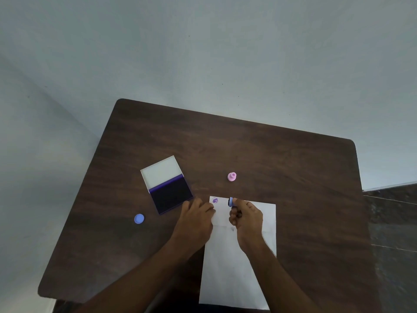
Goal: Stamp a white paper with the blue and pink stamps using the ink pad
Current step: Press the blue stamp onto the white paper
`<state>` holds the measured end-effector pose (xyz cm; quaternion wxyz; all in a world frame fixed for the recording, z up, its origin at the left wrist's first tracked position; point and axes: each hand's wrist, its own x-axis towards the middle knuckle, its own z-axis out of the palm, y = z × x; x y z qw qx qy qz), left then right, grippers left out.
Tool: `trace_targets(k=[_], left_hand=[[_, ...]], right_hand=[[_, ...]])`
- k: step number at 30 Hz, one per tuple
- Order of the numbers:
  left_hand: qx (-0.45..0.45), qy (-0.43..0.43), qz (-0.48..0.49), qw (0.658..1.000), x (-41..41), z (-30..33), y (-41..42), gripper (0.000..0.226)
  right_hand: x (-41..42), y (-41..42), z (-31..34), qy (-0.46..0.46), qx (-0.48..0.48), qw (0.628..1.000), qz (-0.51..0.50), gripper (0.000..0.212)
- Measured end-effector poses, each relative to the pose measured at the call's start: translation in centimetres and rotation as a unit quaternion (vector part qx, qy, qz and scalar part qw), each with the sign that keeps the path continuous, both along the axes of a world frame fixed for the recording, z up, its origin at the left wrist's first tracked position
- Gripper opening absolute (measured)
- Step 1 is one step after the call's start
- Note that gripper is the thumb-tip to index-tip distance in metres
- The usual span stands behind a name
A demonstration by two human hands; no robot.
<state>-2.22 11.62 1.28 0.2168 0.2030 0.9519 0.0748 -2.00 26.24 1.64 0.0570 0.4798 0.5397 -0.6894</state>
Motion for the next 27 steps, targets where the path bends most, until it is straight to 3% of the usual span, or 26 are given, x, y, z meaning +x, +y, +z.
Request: trace_targets(k=[5, 10, 17, 23, 27], left_hand=[[0.033, 0.003, 0.020, 0.999, 0.1, 0.6, -0.5, 0.043], [0.084, -0.042, 0.121, 0.988, 1.0, 0.8, -2.5, 0.044], [0.194, 0.016, 0.355, 0.914, 2.5, 1.1, -7.8, 0.027], [0.162, 0.111, 0.435, 0.879, 3.8, -0.1, -12.3, 0.022], [0.151, 0.113, 0.491, 0.850, 4.4, -1.4, -14.4, 0.033]], right_hand=[[-0.1, -0.4, 0.4, 0.004, 0.003, 1.000, 0.018, 0.014], [-0.6, -1.8, 0.9, 0.022, 0.015, 0.997, 0.072, 0.013], [-1.4, -5.2, 1.6, 0.054, -0.007, 0.985, 0.166, 0.016], [-1.9, -8.3, 2.0, 0.072, -0.051, 0.969, 0.230, 0.013], [-2.3, -10.5, 2.0, 0.056, -0.065, 0.963, 0.254, 0.012]])
